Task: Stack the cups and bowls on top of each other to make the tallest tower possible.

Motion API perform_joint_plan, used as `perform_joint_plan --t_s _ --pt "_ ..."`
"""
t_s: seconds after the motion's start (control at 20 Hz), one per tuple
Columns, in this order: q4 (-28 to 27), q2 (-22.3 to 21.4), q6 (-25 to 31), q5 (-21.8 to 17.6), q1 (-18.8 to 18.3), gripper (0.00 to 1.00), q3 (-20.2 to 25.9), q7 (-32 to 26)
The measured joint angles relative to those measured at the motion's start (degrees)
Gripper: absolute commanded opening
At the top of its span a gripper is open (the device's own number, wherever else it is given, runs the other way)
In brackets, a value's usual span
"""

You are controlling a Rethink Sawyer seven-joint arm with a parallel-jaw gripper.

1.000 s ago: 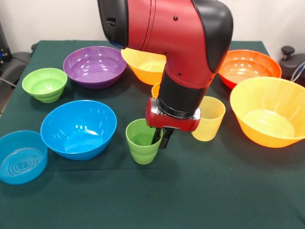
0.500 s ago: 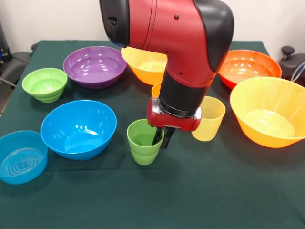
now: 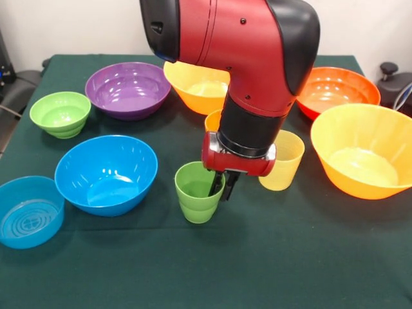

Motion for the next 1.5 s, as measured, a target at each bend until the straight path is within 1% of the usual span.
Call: perform_joint_plan --t_s 0.45,0.95,1.25,1.3,1.5 --pt "0.46 0.16 -0.69 1.93 1.29 0.0 -1.1 0.48" --pt "1.01 0.14 -1.79 3.16 1.38 0.0 -1.53 0.53" --pt "2.05 -0.21 -3.56 3.29 1.38 0.0 -1.67 0.53" --pt "2.18 -0.21 -4.2 3.3 1.38 1.0 -1.7 0.53" --pt "2.22 0.11 -4.86 3.3 1.39 1.0 -1.7 0.53"
